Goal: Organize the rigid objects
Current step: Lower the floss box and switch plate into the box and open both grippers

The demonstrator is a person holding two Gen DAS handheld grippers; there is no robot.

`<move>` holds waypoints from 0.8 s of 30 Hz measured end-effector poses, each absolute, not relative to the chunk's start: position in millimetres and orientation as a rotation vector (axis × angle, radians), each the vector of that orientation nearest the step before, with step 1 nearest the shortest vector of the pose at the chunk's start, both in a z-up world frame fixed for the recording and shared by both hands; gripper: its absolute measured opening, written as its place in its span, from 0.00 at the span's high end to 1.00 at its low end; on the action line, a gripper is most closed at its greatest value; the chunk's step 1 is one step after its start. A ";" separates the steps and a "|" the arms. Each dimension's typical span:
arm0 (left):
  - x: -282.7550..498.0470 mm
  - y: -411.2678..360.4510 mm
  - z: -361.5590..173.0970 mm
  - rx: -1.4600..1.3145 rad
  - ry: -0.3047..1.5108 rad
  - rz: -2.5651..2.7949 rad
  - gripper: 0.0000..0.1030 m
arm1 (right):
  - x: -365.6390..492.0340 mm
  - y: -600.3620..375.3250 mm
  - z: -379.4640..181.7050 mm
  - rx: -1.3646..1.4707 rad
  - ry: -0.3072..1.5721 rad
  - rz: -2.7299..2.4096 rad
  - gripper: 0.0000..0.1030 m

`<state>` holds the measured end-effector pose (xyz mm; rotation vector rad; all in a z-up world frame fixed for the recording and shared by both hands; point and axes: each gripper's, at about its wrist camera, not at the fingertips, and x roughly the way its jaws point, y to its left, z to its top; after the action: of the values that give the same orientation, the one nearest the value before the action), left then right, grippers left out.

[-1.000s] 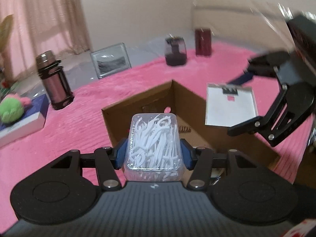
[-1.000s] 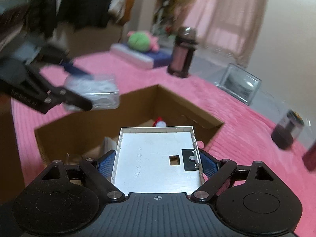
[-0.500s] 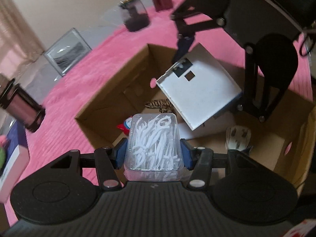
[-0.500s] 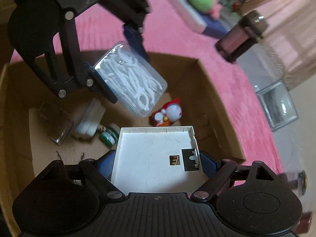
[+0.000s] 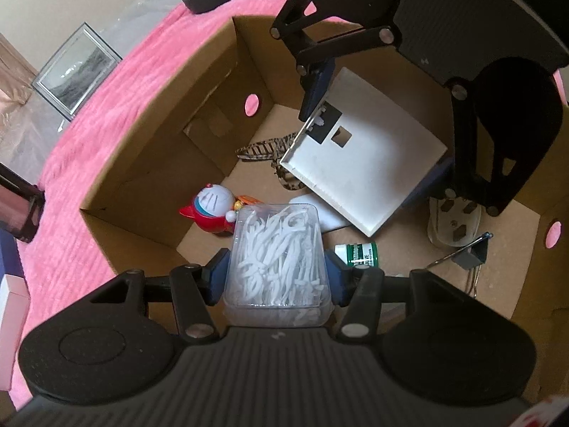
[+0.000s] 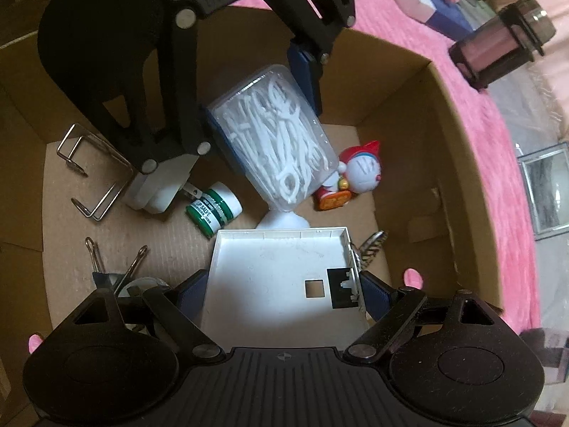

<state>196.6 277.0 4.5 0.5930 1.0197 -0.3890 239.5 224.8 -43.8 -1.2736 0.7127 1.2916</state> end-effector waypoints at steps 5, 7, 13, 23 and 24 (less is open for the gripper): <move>202.6 275.5 -2.4 0.585 1.030 -0.390 0.51 | 240.2 233.1 -52.4 -1.296 0.742 1.299 0.18; 203.5 274.4 -4.8 0.585 1.035 -0.392 0.51 | 239.6 235.8 -53.7 -1.299 0.745 1.300 0.18; 204.3 273.4 -11.8 0.580 1.050 -0.401 0.51 | 238.2 240.9 -59.4 -1.299 0.775 1.320 0.18; 205.8 273.4 -12.6 0.575 1.059 -0.397 0.51 | 241.1 241.5 -61.8 -1.299 0.763 1.323 0.18; 206.0 273.2 -12.7 0.574 1.061 -0.397 0.51 | 240.5 240.8 -61.7 -1.299 0.757 1.321 0.18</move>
<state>206.0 273.2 -12.7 0.5737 1.0607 -0.3967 240.5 240.8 -61.7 -1.2988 0.7574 1.3212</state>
